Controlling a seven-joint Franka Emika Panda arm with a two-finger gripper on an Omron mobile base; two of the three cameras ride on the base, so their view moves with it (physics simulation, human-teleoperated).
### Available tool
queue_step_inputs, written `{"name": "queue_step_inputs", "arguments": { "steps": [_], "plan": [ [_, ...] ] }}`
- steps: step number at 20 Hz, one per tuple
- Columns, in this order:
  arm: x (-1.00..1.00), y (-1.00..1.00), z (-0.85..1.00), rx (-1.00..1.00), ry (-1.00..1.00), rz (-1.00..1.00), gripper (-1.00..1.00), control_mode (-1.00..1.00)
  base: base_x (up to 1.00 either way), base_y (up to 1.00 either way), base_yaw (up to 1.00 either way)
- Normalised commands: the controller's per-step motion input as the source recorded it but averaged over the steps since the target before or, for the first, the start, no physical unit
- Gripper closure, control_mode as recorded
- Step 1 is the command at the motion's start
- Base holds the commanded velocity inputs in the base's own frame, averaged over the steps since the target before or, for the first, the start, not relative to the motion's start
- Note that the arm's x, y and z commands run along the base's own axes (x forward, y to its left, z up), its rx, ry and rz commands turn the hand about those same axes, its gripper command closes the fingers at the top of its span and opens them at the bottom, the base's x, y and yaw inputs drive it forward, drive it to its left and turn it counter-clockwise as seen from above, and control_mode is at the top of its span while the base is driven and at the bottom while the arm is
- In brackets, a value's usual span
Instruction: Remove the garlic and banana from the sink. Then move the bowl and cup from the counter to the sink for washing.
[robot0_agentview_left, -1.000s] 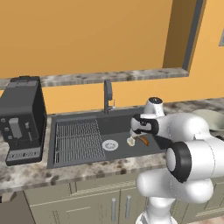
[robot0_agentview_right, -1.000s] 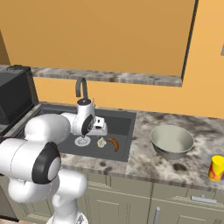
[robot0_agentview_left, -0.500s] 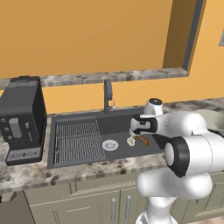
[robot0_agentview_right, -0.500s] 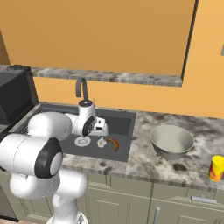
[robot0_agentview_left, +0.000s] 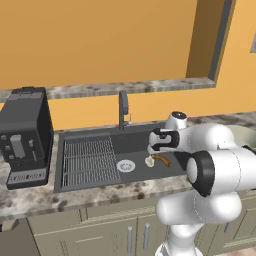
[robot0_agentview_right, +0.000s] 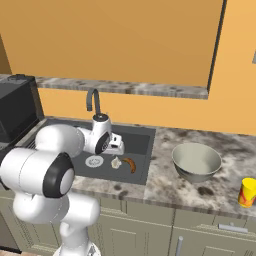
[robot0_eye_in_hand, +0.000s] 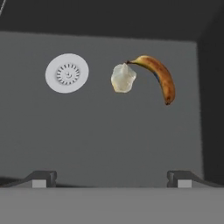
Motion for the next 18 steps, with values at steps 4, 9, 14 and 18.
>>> {"name": "queue_step_inputs", "arguments": {
  "steps": [4,9,14,18],
  "plan": [
    [0.08,0.0,-0.04,0.0,0.0,0.0,-1.0,-1.0,0.0,0.0,0.0],
    [0.08,0.03,-0.07,0.0,0.0,0.0,-1.0,-1.0,0.0,0.0,0.0],
    [0.09,0.01,-0.09,0.0,0.0,0.0,-1.0,-1.0,0.0,0.0,0.0],
    [0.11,0.01,-0.09,0.0,0.0,-0.01,-1.0,-1.0,0.0,0.0,0.0]
  ]
}}
